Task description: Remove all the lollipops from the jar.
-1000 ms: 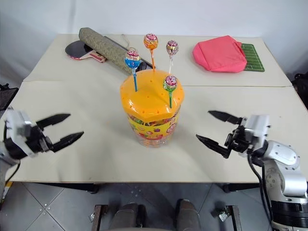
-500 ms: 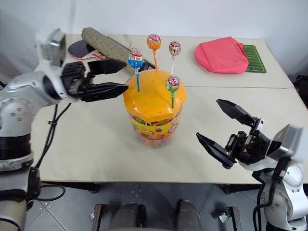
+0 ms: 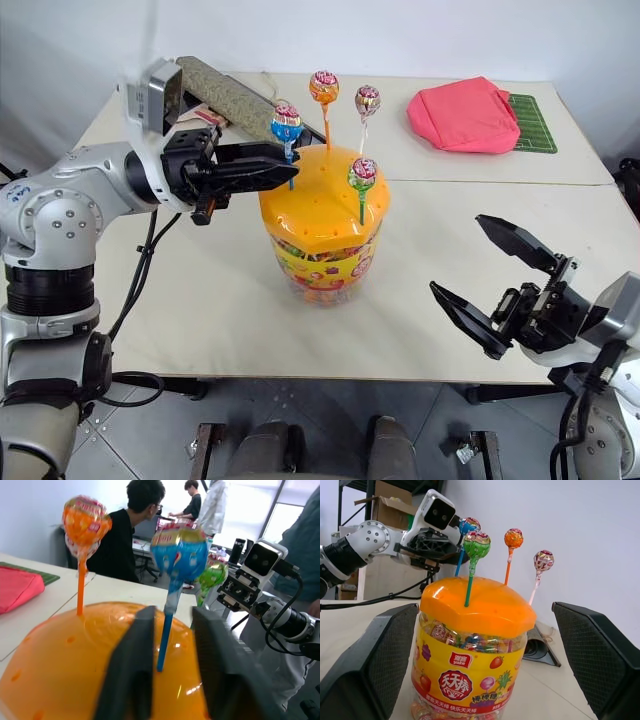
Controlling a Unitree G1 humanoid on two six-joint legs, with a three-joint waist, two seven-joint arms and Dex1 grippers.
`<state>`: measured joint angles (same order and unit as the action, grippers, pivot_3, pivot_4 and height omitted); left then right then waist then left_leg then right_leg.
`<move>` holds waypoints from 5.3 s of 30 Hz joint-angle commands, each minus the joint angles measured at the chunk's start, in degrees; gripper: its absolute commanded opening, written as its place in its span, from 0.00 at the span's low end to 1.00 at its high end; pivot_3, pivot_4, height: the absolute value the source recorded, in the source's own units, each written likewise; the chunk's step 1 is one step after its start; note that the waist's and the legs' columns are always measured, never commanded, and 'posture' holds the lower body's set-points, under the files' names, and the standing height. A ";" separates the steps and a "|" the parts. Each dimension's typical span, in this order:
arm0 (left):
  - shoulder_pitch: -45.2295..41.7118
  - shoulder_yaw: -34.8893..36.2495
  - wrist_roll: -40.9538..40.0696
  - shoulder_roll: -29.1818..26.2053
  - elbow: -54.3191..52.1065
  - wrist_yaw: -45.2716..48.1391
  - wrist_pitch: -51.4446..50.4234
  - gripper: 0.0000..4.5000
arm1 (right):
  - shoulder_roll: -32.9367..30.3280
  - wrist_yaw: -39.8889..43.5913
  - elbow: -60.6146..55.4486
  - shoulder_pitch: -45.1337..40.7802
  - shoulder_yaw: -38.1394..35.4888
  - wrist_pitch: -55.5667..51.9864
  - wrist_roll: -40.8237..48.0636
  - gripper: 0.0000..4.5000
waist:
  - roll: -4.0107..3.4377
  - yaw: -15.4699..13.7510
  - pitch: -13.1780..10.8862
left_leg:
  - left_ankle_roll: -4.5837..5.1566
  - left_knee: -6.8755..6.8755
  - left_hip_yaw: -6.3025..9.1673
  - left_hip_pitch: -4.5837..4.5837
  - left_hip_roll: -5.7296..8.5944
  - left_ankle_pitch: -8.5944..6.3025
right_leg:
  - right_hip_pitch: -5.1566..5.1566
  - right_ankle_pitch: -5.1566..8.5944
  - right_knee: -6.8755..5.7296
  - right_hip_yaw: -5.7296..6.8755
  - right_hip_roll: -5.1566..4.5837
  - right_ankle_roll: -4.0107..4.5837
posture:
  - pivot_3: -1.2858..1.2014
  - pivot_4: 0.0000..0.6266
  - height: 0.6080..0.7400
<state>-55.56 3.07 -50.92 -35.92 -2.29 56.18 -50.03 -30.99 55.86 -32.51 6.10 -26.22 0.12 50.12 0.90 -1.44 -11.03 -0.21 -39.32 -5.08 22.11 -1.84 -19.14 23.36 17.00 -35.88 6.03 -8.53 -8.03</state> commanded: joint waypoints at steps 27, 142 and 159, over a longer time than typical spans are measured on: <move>39.98 11.26 15.06 -19.81 6.76 -12.46 -4.94 0.00 | -14.54 18.67 9.58 -16.29 9.85 -8.34 0.23 1.00 | 0.26 -0.25 0.09 | 0.11 0.03 0.01 0.03 0.01 -0.07 | 0.02 0.00 0.03 -0.02 -0.06 -0.01 | 0.52 0.24 1.00; 29.14 22.16 -5.59 -0.86 -3.75 4.43 21.06 1.00 | 1.62 -4.47 40.33 -63.04 15.17 -36.61 -6.44 0.01 | 0.34 1.73 0.34 | 0.09 0.09 -0.13 0.14 -0.09 -0.12 | 0.20 -0.06 0.05 0.27 -0.08 -0.01 | 0.52 0.24 1.00; 32.46 8.28 10.10 -5.46 0.23 26.13 35.59 1.00 | -34.79 -5.50 53.08 -37.56 28.40 -47.84 -30.86 0.01 | 0.07 1.87 0.21 | 0.11 0.18 -0.45 0.20 -0.08 -0.14 | 0.26 -0.05 0.34 0.21 -0.09 -0.01 | 0.52 0.24 1.00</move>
<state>-22.42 11.11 -40.69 -41.43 -1.11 82.38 -15.46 -63.86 49.03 22.13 -31.29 3.42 -50.26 20.98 0.97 0.43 -10.82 -0.09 -39.17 -5.65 22.29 -1.92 -19.27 23.64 16.95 -35.54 6.14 -8.63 -8.04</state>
